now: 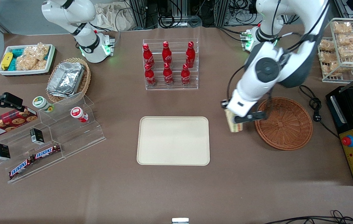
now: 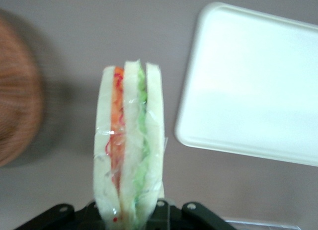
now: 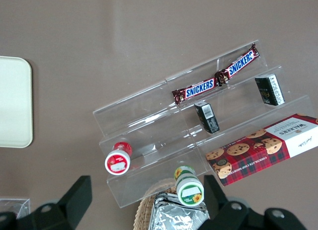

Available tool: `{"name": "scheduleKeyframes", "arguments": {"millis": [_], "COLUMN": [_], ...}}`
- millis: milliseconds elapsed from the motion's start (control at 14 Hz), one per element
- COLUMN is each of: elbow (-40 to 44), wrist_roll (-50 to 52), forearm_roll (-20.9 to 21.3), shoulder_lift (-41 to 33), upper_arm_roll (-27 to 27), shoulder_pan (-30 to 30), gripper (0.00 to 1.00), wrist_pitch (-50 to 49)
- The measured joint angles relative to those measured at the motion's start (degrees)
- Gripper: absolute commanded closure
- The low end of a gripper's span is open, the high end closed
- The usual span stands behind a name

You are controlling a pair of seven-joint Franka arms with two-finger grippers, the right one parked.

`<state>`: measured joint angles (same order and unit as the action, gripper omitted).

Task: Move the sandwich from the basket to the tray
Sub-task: 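Lift the sandwich and carry it toward the cream tray, then lower the sandwich onto the tray and open the left gripper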

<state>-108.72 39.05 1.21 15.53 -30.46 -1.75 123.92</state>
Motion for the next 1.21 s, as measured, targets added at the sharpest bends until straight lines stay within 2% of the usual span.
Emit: {"name": "scheduleKeyframes", "arguments": {"millis": [143, 214, 286, 357, 429, 500, 571, 643, 1000, 1214], "elbow": [0.0, 0.0, 0.0, 0.1, 0.3, 0.6, 1.1, 1.8, 4.8, 5.9], "wrist_roll": [-0.2, -0.2, -0.2, -0.2, -0.2, -0.1, -0.1, 0.0, 5.4, 7.2], "forearm_roll": [2.9, 5.3, 8.0, 10.5, 13.1, 15.4, 16.8, 17.4, 17.7, 17.4], "shoulder_lift": [5.7, 8.3, 10.9, 13.2, 15.4, 17.2, 18.6, 19.5, 17.2, 9.0], "upper_arm_roll": [-0.7, -0.7, -0.7, -0.7, -0.7, -0.7, -0.6, -0.5, -0.5, -0.6], "shoulder_pan": [-2.7, -3.8, -4.4, -4.8, -5.0, -5.0, -4.9, -4.9, -4.2, -1.0], "gripper": [0.97, 0.90, 0.74, 0.49, 0.33, 0.24, 0.08, 0.01, 0.01, 0.01], "wrist_pitch": [8.5, 12.2, 15.8, 18.8, 21.0, 22.2, 22.7, 22.9, 22.6, 12.3]}}
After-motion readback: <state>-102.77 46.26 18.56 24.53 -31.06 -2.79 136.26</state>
